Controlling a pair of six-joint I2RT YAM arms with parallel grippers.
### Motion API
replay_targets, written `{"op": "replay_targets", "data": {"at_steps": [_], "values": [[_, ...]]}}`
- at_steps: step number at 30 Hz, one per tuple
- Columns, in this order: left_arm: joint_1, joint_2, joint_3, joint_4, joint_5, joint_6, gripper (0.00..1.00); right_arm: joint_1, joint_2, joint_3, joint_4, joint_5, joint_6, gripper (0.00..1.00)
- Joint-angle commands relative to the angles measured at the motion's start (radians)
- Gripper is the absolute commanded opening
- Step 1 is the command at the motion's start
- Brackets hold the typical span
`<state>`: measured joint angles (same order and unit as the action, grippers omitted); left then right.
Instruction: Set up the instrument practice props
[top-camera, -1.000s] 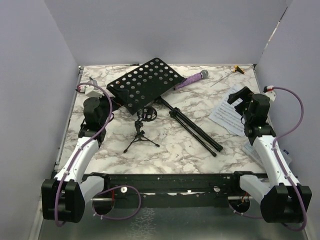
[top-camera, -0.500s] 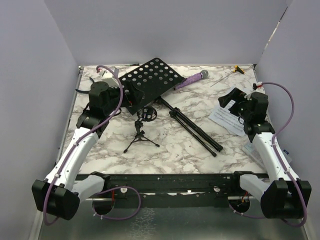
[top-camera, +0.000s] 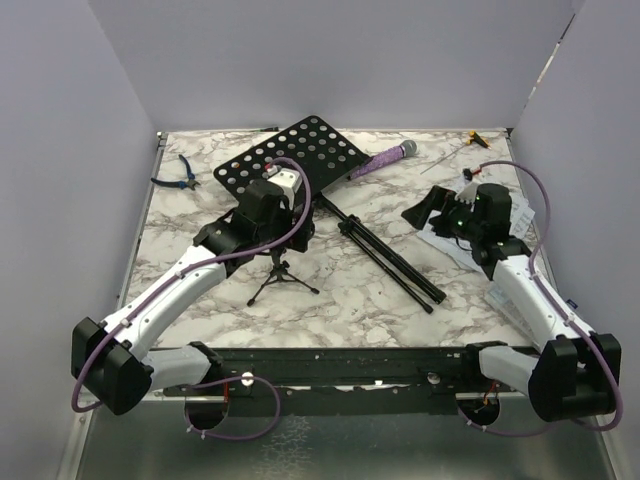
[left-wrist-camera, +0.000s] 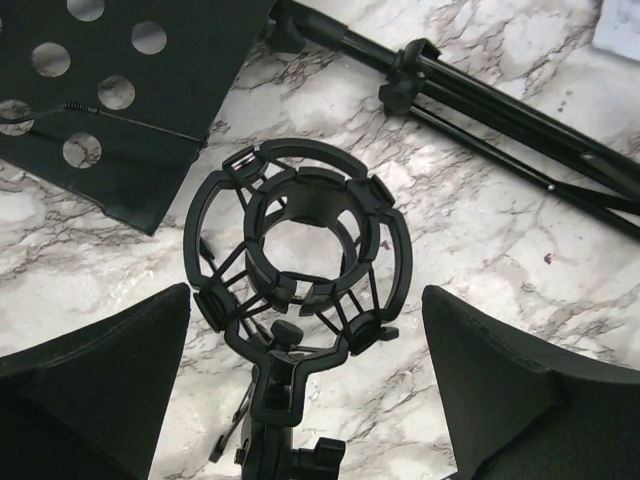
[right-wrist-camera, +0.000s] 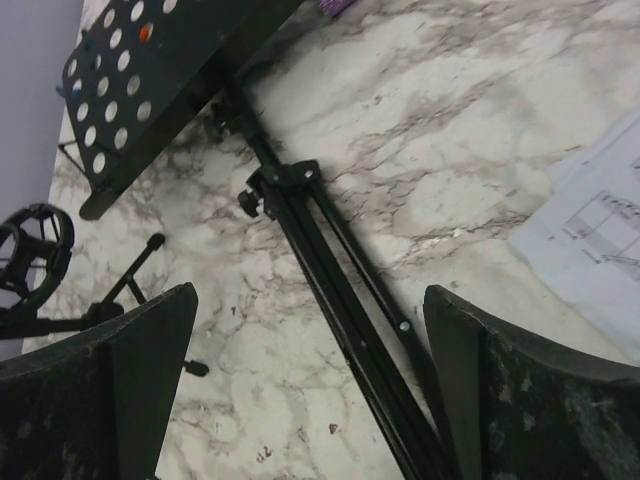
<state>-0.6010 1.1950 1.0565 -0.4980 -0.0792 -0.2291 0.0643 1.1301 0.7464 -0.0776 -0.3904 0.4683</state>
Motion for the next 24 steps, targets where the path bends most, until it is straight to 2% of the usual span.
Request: {"op": "replay_targets", "data": {"at_steps": [1,7,11,16,20,24], "values": [[-0.037,0.015,0.02,-0.059,-0.135,0.043,0.98,0.113,0.029,0.012,-0.027,0.02,-0.059,1.0],[-0.062,0.008,0.021,-0.085,-0.236,0.056,0.94,0.278,0.113,0.075,-0.089,0.172,-0.122,1.0],[-0.064,-0.012,0.01,-0.092,-0.277,0.061,0.92,0.335,0.163,0.109,-0.107,0.219,-0.14,1.0],[-0.065,-0.028,0.015,-0.124,-0.221,0.099,0.86,0.359,0.206,0.138,-0.12,0.237,-0.146,1.0],[-0.066,-0.043,0.023,-0.176,-0.105,0.12,0.93,0.362,0.216,0.148,-0.123,0.241,-0.148,1.0],[-0.066,-0.053,0.009,-0.214,-0.097,0.106,0.99,0.364,0.222,0.156,-0.12,0.241,-0.144,1.0]]}}
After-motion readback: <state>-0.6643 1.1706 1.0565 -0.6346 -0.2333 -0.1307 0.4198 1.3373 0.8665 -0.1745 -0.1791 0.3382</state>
